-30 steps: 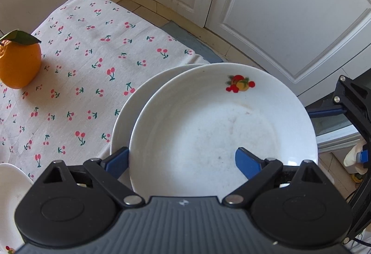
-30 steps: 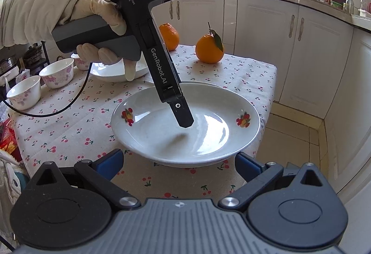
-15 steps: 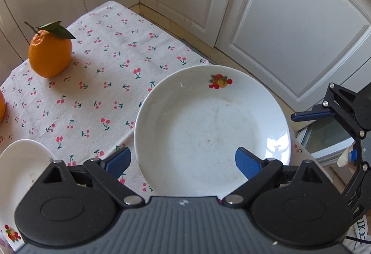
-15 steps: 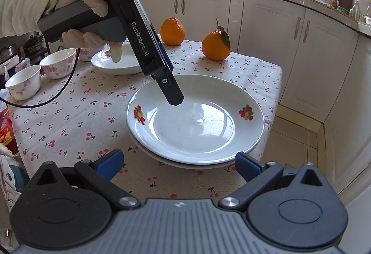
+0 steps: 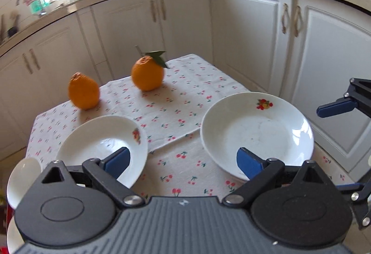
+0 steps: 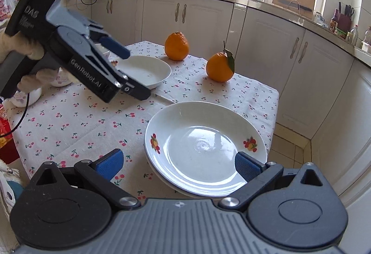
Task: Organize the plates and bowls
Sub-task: 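Open the left tool and withdraw it from the stacked plates, then move the right tool to a white fruit-decal plate and grasp its rim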
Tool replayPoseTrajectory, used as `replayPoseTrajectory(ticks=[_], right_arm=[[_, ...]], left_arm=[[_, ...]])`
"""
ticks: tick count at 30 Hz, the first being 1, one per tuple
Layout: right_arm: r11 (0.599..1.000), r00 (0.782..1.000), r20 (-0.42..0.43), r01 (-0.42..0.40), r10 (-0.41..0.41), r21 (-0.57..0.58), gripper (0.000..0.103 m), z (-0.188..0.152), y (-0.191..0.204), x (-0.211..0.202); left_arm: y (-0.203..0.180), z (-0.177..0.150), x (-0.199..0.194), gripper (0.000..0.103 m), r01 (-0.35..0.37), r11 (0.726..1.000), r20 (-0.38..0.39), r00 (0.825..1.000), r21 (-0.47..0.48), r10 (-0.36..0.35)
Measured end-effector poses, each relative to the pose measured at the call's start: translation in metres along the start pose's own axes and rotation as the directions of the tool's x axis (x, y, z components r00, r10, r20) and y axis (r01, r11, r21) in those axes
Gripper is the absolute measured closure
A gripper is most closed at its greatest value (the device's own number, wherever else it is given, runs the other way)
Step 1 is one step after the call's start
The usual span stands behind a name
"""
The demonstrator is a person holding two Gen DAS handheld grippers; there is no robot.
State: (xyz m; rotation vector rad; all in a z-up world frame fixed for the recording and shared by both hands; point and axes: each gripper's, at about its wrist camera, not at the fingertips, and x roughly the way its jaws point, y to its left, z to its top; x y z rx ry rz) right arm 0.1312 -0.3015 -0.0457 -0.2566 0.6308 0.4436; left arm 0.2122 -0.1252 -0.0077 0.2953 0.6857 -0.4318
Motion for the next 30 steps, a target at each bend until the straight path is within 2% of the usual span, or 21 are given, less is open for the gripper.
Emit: replayPoseTrajectory(ticks=[1, 4, 8, 11, 13, 16, 19, 26, 30], right_arm=[[1.0, 1.0, -0.001, -0.006, 0.006, -0.005, 0.0, 0.003, 0.002, 0.001], [0.999, 1.0, -0.001, -0.017, 0.017, -0.027, 0.0, 0.014, 0.009, 0.006], [0.998, 0.999, -0.001, -0.046, 0.046, -0.04, 0.0, 0.029, 0.014, 0.015], [0.997, 0.998, -0.01, -0.066, 0.066, -0.049, 0.0, 0.04, 0.016, 0.024], [0.995, 0.997, -0.019, -0.079, 0.078, -0.056, 0.0, 0.046, 0.018, 0.03], [0.993, 0.995, -0.034, -0.098, 0.096, -0.062, 0.0, 0.054, 0.018, 0.039], [0.991, 0.993, -0.051, -0.114, 0.111, -0.068, 0.0, 0.061, 0.016, 0.05], [0.984, 0.985, -0.081, -0.161, 0.155, -0.079, 0.0, 0.082, 0.006, 0.081], [0.977, 0.978, -0.105, -0.192, 0.182, -0.093, 0.0, 0.099, 0.001, 0.103]], left_arm=[[0.004, -0.01, -0.001, 0.004, -0.043, 0.998, 0.01, 0.999, -0.034, 0.044], [0.017, -0.031, 0.003, 0.004, -0.15, 0.981, -0.023, 0.989, -0.124, 0.149], [0.038, -0.054, 0.017, 0.004, -0.208, 0.946, -0.062, 0.978, -0.247, 0.199], [0.045, -0.064, 0.03, 0.004, -0.239, 0.924, -0.085, 0.971, -0.299, 0.224], [0.049, -0.066, 0.038, 0.004, -0.231, 0.92, -0.086, 0.973, -0.317, 0.215], [0.053, -0.071, 0.049, 0.004, -0.265, 0.908, -0.107, 0.964, -0.323, 0.243], [0.059, -0.073, 0.057, 0.004, -0.255, 0.902, -0.128, 0.966, -0.347, 0.224], [0.062, -0.071, 0.065, 0.0, -0.235, 0.912, -0.094, 0.972, -0.336, 0.216], [0.065, -0.069, 0.07, 0.0, -0.245, 0.907, -0.084, 0.969, -0.341, 0.23]])
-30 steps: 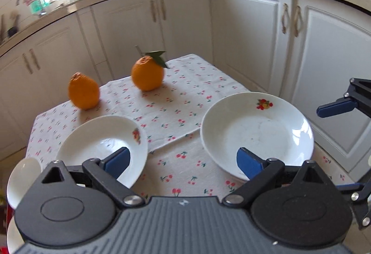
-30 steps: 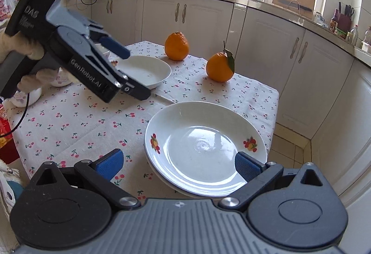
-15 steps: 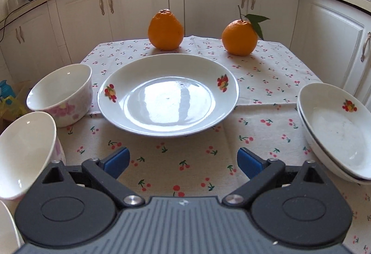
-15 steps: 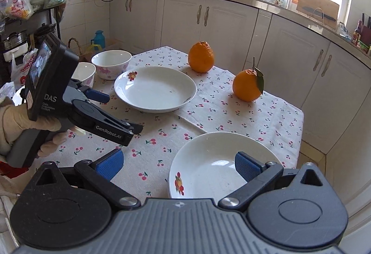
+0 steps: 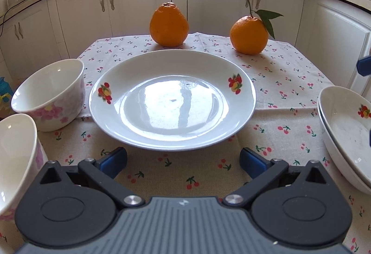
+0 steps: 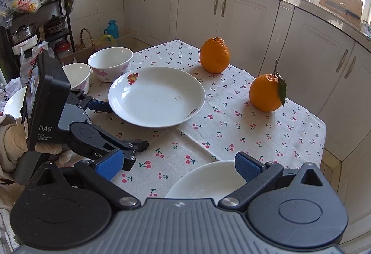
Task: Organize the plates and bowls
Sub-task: 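Move the right tool to a white fruit-decal plate and grasp its rim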
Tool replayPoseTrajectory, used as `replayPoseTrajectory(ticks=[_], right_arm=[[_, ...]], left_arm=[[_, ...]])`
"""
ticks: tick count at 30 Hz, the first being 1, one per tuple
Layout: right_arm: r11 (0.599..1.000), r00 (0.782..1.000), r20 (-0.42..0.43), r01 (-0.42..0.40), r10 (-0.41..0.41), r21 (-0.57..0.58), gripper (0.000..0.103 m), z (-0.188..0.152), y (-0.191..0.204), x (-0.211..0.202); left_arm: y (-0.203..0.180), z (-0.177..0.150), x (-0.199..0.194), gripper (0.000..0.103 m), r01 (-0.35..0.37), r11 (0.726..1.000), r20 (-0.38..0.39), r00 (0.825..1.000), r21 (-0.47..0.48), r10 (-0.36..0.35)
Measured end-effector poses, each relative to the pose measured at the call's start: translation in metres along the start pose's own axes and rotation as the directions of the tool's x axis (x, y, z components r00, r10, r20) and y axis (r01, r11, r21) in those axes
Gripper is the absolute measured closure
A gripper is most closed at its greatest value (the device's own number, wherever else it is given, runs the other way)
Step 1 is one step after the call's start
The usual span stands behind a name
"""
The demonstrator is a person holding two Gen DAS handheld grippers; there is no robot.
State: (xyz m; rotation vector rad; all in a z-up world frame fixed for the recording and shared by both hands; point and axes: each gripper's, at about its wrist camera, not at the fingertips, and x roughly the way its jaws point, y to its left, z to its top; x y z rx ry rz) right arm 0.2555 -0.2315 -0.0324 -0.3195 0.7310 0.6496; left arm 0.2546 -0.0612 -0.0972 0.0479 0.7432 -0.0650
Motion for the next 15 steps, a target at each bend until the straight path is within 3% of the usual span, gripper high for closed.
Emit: replayPoseTrajectory(ticks=[6, 11, 15], right_arm=[[0.998, 0.998, -0.038, -0.057, 0.056, -0.029, 0.0, 0.027, -0.012, 0.031], [0.989, 0.99, -0.069, -0.128, 0.124, -0.067, 0.0, 0.052, -0.019, 0.061], [0.977, 0.977, -0.103, -0.196, 0.187, -0.086, 0.0, 0.07, -0.025, 0.09]], left_arm=[[0.002, 0.0, 0.003, 0.0, 0.01, 1.0, 0.023, 1.0, 0.006, -0.01], [0.006, 0.001, 0.004, 0.0, -0.055, 0.997, 0.026, 0.998, -0.054, 0.057], [0.01, 0.002, 0.006, 0.001, -0.057, 0.996, 0.028, 0.998, -0.061, 0.059]])
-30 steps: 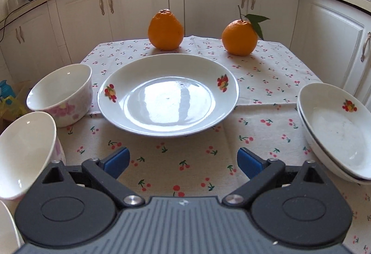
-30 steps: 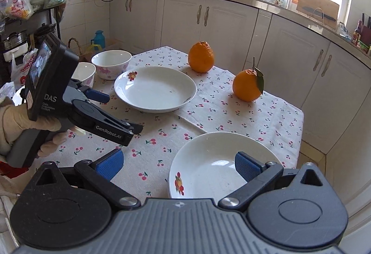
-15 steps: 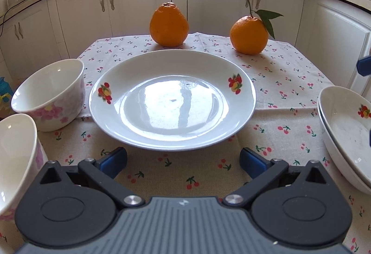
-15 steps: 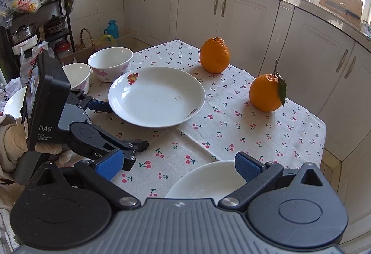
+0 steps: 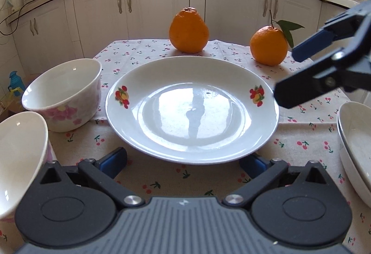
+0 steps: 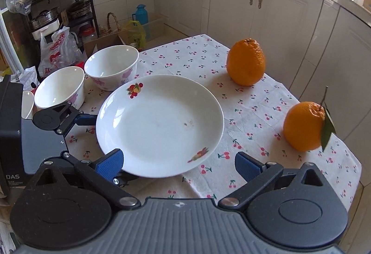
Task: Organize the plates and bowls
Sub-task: 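Move the right tool to a white fruit-decal plate and grasp its rim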
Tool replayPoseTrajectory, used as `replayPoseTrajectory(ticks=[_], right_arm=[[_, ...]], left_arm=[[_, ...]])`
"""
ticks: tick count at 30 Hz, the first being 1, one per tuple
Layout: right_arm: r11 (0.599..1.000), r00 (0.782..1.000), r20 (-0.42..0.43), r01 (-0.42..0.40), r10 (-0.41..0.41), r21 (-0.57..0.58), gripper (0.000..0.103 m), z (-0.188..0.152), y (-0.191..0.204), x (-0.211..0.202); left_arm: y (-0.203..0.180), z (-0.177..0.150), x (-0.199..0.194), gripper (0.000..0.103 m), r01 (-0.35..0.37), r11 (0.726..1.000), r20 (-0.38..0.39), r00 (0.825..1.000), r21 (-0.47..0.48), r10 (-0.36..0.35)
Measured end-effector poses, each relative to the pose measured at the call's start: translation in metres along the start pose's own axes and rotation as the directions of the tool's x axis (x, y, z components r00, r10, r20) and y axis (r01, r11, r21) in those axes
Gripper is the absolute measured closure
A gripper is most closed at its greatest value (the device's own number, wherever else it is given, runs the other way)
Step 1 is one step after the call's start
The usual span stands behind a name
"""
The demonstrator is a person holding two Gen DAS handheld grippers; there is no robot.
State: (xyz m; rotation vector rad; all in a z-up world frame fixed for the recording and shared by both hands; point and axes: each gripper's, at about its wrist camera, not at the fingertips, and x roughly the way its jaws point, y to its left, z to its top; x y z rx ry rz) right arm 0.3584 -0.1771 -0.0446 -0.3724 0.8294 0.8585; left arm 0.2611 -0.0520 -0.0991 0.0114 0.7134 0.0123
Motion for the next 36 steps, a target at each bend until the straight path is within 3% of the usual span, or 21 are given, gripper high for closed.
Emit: replayPoseTrajectory(ticks=[7, 12, 15, 17, 28, 36], right_arm=[[0.997, 0.997, -0.026, -0.079, 0.079, 0.013, 0.0, 0.03, -0.027, 0.042], [0.994, 0.993, -0.044, -0.108, 0.108, 0.009, 0.0, 0.044, -0.041, 0.066], [0.99, 0.989, -0.049, -0.14, 0.14, 0.001, 0.0, 0.052, -0.046, 0.076], [0.987, 0.985, -0.058, -0.163, 0.162, -0.006, 0.0, 0.057, -0.05, 0.084], [0.957, 0.95, -0.13, -0.288, 0.285, -0.01, 0.022, 0.081, -0.068, 0.12], [0.944, 0.932, -0.197, -0.323, 0.305, -0.069, 0.017, 0.081, -0.054, 0.124]], left_arm=[[0.0, 0.0, -0.001, 0.002, 0.008, 1.0, 0.003, 1.0, 0.005, -0.008], [-0.004, -0.001, -0.006, 0.016, 0.033, 0.999, 0.017, 0.999, 0.026, -0.034], [-0.005, -0.001, -0.008, 0.018, 0.029, 0.999, 0.015, 0.999, 0.021, -0.03], [-0.004, -0.001, -0.008, 0.019, 0.031, 0.999, 0.013, 0.999, 0.018, -0.031], [-0.002, 0.0, -0.007, 0.019, 0.036, 0.999, 0.014, 0.999, 0.02, -0.036], [0.0, 0.0, -0.007, 0.019, 0.045, 0.999, 0.013, 0.999, 0.022, -0.046]])
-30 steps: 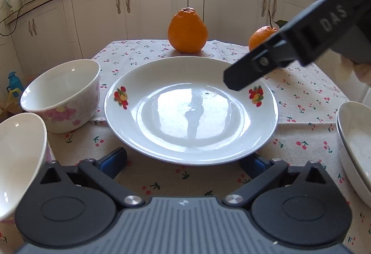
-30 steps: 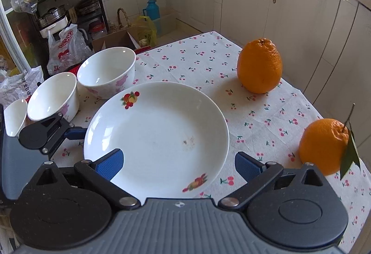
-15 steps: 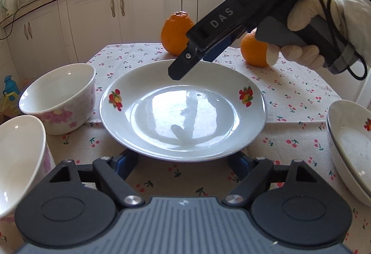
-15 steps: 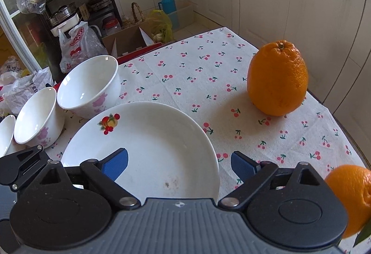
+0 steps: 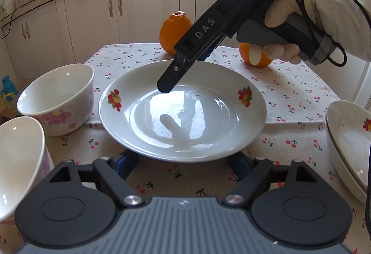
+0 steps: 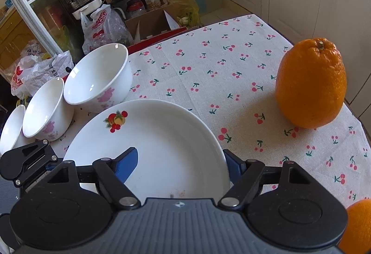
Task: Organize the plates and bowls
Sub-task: 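Move the right tool to a white fruit-decal plate and grasp its rim, then lift the fruit-decal plate off the cloth with the right tool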
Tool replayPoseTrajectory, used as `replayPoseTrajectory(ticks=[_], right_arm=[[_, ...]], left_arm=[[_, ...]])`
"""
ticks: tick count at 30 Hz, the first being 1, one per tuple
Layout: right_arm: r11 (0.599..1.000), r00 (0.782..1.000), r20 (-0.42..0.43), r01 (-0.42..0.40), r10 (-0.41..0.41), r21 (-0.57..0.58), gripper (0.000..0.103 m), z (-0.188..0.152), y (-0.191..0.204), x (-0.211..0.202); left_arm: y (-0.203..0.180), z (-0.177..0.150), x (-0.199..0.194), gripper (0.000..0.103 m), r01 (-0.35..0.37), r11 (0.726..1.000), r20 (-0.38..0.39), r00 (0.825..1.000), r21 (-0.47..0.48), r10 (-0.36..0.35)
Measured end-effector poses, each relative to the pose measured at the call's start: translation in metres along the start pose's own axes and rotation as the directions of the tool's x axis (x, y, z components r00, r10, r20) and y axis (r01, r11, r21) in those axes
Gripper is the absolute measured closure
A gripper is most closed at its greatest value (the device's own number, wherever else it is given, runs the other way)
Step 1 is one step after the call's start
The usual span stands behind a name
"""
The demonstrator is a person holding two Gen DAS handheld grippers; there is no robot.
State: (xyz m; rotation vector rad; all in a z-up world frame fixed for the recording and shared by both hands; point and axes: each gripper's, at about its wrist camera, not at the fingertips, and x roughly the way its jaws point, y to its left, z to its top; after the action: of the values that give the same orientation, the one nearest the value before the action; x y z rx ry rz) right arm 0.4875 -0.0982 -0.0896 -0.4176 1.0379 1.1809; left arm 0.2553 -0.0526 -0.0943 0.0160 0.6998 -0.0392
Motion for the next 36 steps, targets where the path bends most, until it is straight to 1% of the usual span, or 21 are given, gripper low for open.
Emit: replayPoseTrajectory(ticks=[1, 2, 3, 4, 6, 9, 12, 13, 15, 17, 23, 28, 32, 36], right_arm=[[1.0, 1.0, -0.01, 0.015, -0.016, -0.013, 0.014, 0.0, 0.002, 0.001], [0.999, 0.999, -0.015, 0.028, -0.029, -0.024, 0.014, 0.0, 0.005, 0.002], [0.999, 0.999, -0.027, 0.023, -0.024, -0.023, 0.013, 0.0, 0.005, 0.002], [1.0, 0.999, -0.04, 0.008, -0.009, -0.02, 0.009, 0.001, 0.006, 0.002], [0.999, 0.999, -0.036, 0.037, -0.038, -0.027, 0.005, 0.003, 0.006, 0.001], [0.999, 0.997, -0.052, 0.048, -0.049, -0.019, 0.005, 0.006, 0.0, 0.003], [1.0, 0.999, -0.05, 0.021, -0.021, 0.007, 0.006, 0.006, -0.006, 0.004], [1.0, 0.999, -0.046, 0.01, -0.01, 0.008, 0.011, 0.006, -0.007, 0.002], [1.0, 0.999, -0.041, -0.017, 0.018, 0.012, 0.018, 0.007, -0.008, 0.0], [0.999, 0.999, -0.038, -0.038, 0.039, 0.013, 0.021, 0.006, -0.008, -0.002], [0.998, 0.998, -0.028, -0.055, 0.056, 0.036, 0.022, 0.005, -0.01, -0.004], [0.997, 0.998, -0.022, -0.06, 0.061, 0.054, 0.022, -0.002, -0.009, -0.012], [0.993, 0.996, 0.006, -0.085, 0.084, 0.087, 0.022, -0.009, -0.007, -0.026], [0.992, 0.997, 0.012, -0.076, 0.075, 0.099, 0.022, -0.019, 0.003, -0.038]], left_arm=[[0.0, 0.0, 0.0, 0.019, 0.002, 1.0, 0.0, 1.0, -0.001, -0.002], [0.0, 0.0, 0.0, 0.019, 0.002, 1.0, 0.0, 1.0, 0.0, -0.002], [0.0, 0.0, 0.0, 0.019, 0.003, 1.0, -0.001, 1.0, 0.0, -0.003], [0.0, 0.001, 0.0, 0.019, 0.006, 1.0, -0.002, 1.0, -0.002, -0.006], [0.001, 0.001, 0.001, 0.019, 0.007, 1.0, -0.002, 1.0, -0.002, -0.007], [0.001, 0.001, 0.0, 0.019, 0.009, 1.0, -0.001, 1.0, 0.0, -0.009], [0.001, 0.001, 0.0, 0.019, 0.008, 1.0, 0.0, 1.0, 0.003, -0.008], [0.001, 0.001, 0.0, 0.019, 0.006, 1.0, 0.001, 1.0, 0.004, -0.006], [0.0, 0.0, 0.001, 0.019, 0.002, 1.0, 0.002, 1.0, 0.009, -0.002], [-0.001, 0.0, 0.001, 0.019, 0.0, 1.0, 0.002, 1.0, 0.01, 0.0], [-0.001, 0.0, 0.0, 0.019, -0.007, 1.0, 0.002, 1.0, 0.021, 0.007], [-0.003, 0.001, -0.005, 0.023, -0.029, 0.997, 0.012, 1.0, 0.078, 0.028], [-0.003, 0.001, -0.01, 0.024, -0.004, 0.994, 0.0, 1.0, 0.108, 0.004], [-0.006, -0.001, -0.019, 0.024, 0.022, 0.99, -0.012, 1.0, 0.138, -0.021]])
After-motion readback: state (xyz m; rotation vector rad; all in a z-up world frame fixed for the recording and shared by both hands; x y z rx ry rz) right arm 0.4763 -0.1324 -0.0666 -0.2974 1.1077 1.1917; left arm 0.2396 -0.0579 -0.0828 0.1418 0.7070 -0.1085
